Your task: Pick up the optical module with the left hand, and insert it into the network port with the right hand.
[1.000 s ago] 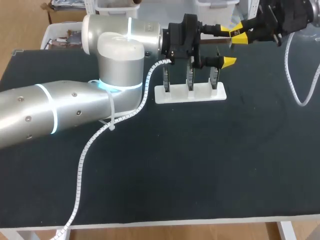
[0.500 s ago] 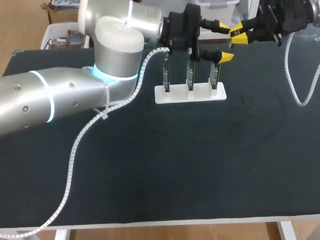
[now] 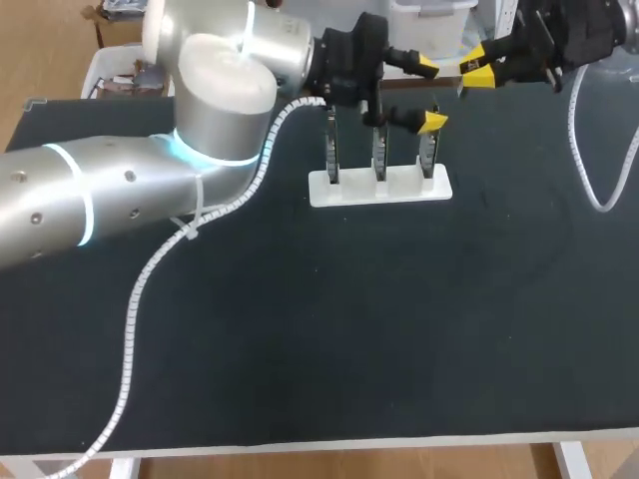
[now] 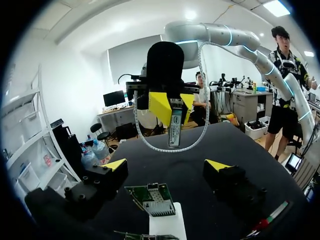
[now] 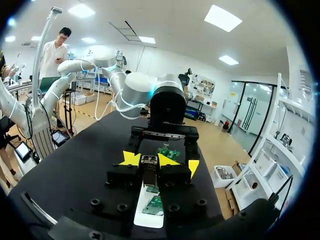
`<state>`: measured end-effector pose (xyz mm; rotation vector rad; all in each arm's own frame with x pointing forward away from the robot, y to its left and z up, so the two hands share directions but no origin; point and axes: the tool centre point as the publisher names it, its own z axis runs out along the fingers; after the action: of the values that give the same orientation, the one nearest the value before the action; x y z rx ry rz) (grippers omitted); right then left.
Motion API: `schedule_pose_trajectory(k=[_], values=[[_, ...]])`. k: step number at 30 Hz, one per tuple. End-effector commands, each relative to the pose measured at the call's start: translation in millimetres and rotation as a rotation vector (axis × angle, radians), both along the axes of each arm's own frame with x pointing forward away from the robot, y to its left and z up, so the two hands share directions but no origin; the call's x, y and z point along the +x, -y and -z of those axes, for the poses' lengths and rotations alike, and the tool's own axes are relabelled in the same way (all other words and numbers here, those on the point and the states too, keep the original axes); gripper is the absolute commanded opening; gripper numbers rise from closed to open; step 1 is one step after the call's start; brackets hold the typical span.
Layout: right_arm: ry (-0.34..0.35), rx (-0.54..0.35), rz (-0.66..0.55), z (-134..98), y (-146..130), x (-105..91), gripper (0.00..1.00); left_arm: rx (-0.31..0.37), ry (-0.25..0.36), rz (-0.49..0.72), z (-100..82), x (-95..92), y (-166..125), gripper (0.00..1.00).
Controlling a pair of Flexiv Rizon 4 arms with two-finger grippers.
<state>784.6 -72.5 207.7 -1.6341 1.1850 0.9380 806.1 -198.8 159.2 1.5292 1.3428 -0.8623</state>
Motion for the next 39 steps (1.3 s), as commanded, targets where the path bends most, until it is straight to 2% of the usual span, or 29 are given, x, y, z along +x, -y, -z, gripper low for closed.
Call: schedule_pose_trajectory(k=[1,4,10,17,27,39], values=[[0.001,0.000,0.000,0,0,-0.1,0.00,0.035,0.001,-0.045,-6.8,-15.8,-15,1.00],[0.001,0.000,0.000,0,0,-0.1,0.00,0.055,0.004,-0.047,-11.1,-15.3,-21,1.00],[0.001,0.000,0.000,0,0,-0.1,0.00,0.140,-0.022,-0.024,-16.1,-9.6,-24,1.00],[0.001,0.000,0.000,0,0,-0.1,0.00,0.151,-0.029,-0.032,-19.8,-5.9,-31,1.00],[0.001,0.000,0.000,0,0,-0.1,0.00,0.214,-0.055,-0.033,-21.9,-2.6,-35,1.00],[0.001,0.000,0.000,0,0,-0.1,0.00,0.194,-0.053,-0.020,-21.8,-1.0,-36,1.00]])
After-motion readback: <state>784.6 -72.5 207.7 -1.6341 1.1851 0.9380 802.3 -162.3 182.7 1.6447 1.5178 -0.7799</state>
